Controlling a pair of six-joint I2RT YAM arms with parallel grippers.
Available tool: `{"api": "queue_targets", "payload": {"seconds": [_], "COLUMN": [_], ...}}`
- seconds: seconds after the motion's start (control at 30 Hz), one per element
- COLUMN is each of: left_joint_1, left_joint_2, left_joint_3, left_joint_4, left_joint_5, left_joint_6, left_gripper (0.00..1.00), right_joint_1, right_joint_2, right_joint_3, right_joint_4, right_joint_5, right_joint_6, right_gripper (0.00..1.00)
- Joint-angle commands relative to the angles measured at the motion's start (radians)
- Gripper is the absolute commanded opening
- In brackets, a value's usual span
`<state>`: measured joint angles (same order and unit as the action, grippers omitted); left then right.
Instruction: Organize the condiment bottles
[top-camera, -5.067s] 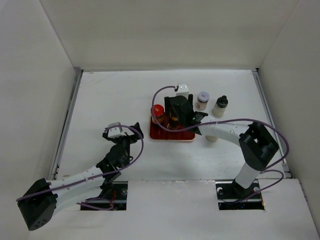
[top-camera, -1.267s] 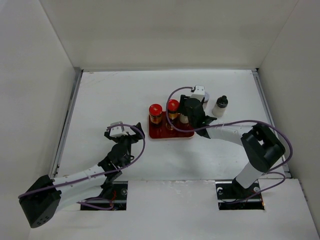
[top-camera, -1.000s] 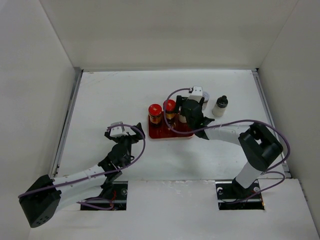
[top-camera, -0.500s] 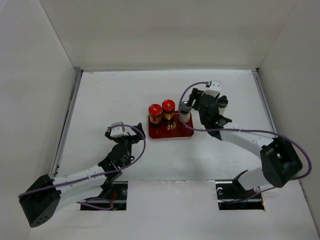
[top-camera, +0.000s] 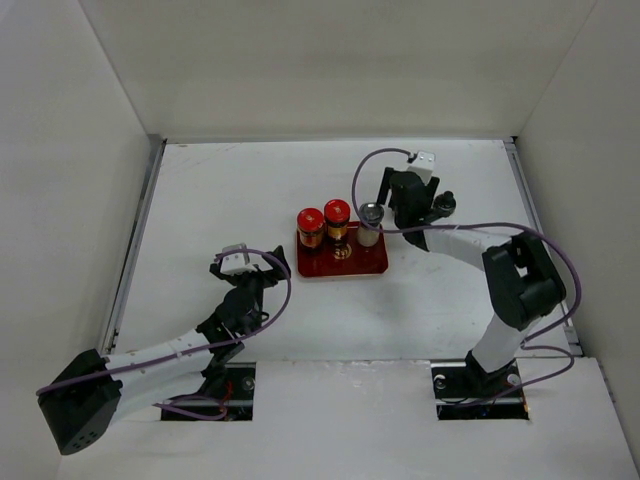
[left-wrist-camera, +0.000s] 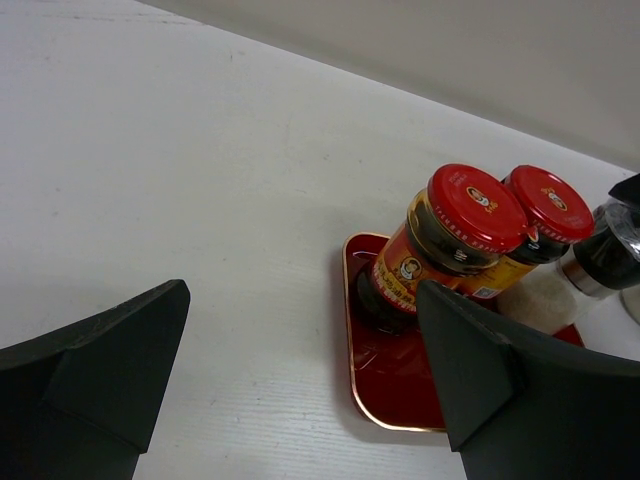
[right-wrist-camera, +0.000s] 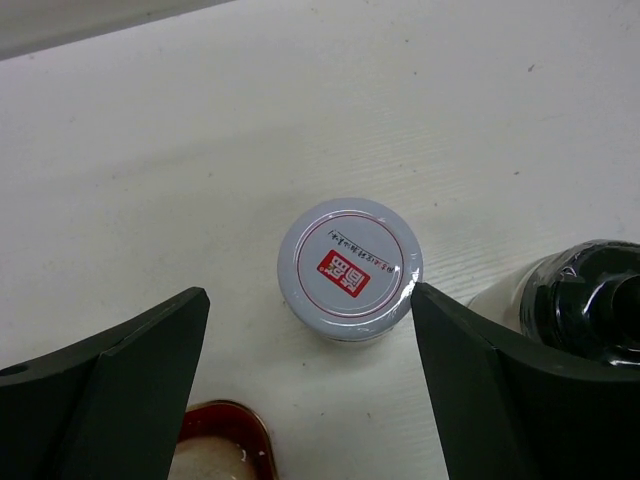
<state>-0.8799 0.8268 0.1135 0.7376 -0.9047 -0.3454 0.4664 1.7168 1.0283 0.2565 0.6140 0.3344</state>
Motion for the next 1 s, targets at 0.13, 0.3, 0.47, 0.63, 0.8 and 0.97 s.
{"api": "queue_targets", "payload": {"seconds": [0.13, 0.3, 0.47, 0.63, 0.8, 0.97], "left_joint_1": [0.005, 0.008, 0.009, 0.009, 0.006, 0.006], "left_joint_2": [0.018, 0.034, 0.043, 0.02, 0.0, -0.038], "left_joint_3": [0.022, 0.025, 0.029, 0.025, 0.022, 0.015], "left_joint_4": [0.051, 0.052, 0.057, 0.057, 0.054, 0.043], "left_joint_5": [0.007, 0.009, 0.009, 0.009, 0.009, 0.009], "left_joint_6": [-0.009, -0.01, -0.01, -0.01, -0.007, -0.004], "left_gripper": [1.0, 1.0, 1.0, 1.0, 1.0, 1.0], "right_joint_1": [-0.025, -0.045, -0.056, -0.051, -0.051, -0.045], "right_joint_2": [0.095, 0.138, 0.125, 0.089, 0.041, 0.001], "right_joint_3": [0.087, 0.122, 0.127, 0.102, 0.075, 0.056], "right_joint_4": [-0.036, -0.043, -0.074, -0.151, -0.148, -0.14], "right_joint_5": [0.049, 0.052, 0.021, 0.027, 0.067, 0.131], "right_joint_6": [0.023, 0.026, 0.046, 0.072, 0.049, 0.018], "right_gripper": [0.9, 0.86, 0.85, 0.85, 0.88, 0.88]}}
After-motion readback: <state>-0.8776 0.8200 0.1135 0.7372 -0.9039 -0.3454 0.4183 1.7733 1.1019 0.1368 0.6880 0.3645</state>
